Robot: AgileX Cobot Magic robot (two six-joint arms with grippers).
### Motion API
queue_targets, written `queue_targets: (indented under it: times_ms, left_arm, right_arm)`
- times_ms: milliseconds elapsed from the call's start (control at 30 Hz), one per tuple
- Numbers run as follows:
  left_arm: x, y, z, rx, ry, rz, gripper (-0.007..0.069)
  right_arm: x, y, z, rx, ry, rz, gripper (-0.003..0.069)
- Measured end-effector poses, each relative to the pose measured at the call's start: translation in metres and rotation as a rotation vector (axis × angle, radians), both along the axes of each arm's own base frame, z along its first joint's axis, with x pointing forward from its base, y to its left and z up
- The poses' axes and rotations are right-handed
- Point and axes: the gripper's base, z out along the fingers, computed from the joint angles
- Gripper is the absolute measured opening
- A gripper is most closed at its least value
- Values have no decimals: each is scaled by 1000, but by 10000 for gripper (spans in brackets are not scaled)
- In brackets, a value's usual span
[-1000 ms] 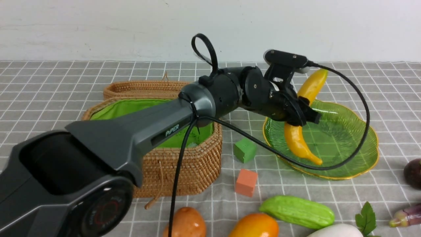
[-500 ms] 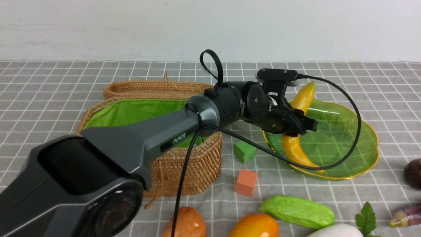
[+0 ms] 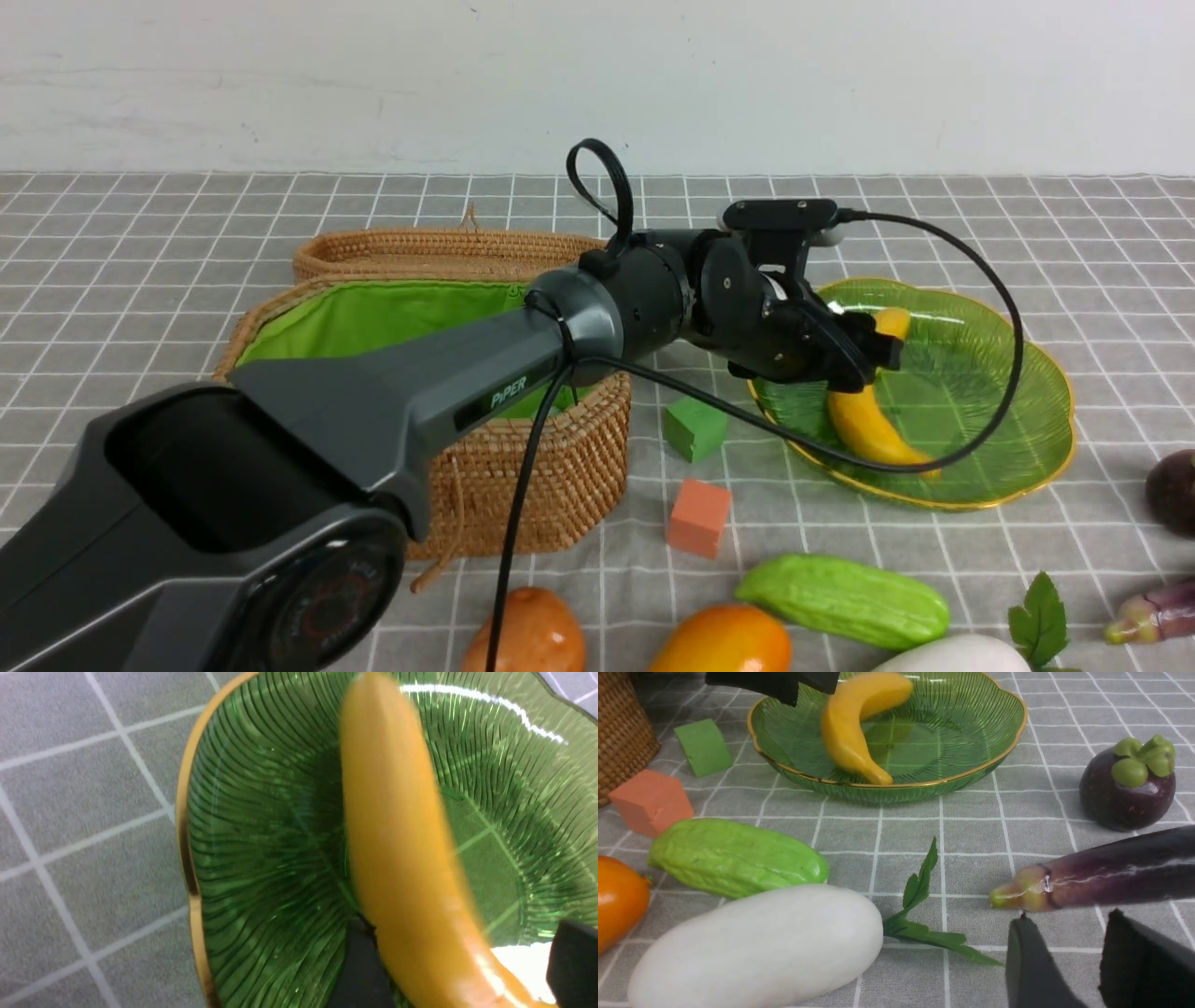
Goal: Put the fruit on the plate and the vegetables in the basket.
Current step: Use the left arm to grab a banana and put it into the right plate, then grab a potato with your left arm and place it in the basket on the left
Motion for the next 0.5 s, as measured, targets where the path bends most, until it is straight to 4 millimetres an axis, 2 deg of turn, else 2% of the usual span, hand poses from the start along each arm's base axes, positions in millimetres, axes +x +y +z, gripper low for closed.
queue_targets:
  times_ms: [200,367,433,467,500]
  left_arm:
    - [-6,4,13,34,23,-32,515]
    - [-24,22,67,156,-13,-99,515]
    - [-33,42,102,191,-11,-105,515]
    - [-34,43,106,188,-18,-105,515]
    - [-39,61,128,204,-4,-98,515]
  right_arm:
    - [0,0,0,0,0,0,241]
    - [0,0,0,0,0,0,241]
    - [0,0,0,0,0,0,241]
    - [0,0,0,0,0,0,241]
    - [0,0,0,0,0,0,241]
